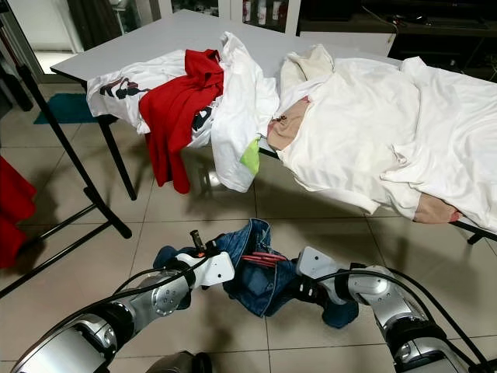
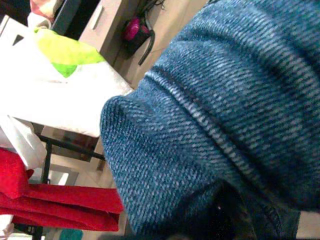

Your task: Hang hanger

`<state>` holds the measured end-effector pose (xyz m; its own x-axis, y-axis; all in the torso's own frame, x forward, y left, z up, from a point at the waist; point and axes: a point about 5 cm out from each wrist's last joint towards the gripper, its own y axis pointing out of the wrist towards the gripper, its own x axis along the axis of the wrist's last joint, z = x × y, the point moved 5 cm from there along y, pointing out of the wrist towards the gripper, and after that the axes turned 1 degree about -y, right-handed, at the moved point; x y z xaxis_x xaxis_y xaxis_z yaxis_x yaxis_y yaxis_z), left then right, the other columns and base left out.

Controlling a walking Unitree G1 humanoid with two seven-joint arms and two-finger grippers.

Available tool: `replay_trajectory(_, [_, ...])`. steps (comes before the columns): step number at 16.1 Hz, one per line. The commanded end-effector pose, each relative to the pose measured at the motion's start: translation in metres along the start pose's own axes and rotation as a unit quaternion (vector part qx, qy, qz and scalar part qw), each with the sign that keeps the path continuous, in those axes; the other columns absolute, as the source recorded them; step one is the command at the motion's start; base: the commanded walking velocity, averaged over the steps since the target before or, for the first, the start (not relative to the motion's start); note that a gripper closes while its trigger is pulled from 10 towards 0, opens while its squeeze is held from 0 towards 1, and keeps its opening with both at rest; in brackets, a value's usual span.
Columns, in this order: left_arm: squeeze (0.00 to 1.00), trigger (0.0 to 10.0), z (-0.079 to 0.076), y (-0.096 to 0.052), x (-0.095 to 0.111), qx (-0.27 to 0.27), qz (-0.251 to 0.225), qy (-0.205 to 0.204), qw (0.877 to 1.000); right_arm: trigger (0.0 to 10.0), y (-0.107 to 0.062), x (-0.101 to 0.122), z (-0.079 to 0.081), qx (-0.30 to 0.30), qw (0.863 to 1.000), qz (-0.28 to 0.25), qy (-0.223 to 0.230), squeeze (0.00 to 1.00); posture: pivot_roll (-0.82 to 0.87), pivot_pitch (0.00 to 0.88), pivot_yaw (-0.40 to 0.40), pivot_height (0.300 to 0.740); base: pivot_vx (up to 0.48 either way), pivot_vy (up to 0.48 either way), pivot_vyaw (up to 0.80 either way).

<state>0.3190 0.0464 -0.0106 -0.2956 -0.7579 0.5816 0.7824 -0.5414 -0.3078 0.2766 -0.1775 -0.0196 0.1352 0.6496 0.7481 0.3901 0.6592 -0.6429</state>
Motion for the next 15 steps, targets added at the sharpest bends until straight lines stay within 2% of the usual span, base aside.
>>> replay_trajectory(1, [0.0,10.0,0.0074,0.0037,0.0103,0.014,-0.024,0.007,1.0,0.0,-0.0019,0.0003,0.0015,-0.002,1.0,-0.01,0.002,0.0,0.0,0.009,0.051,0.74,0.0,0.0,0.0])
replay_trajectory(15, [0.0,10.0,0.0093,0.0039,0.0105,0.019,-0.026,0.019,0.999,0.0,-0.0023,0.0057,-0.0001,-0.008,1.0,-0.024,-0.017,0.0,0.0,0.01,0.054,0.74,0.0,0.0,0.0])
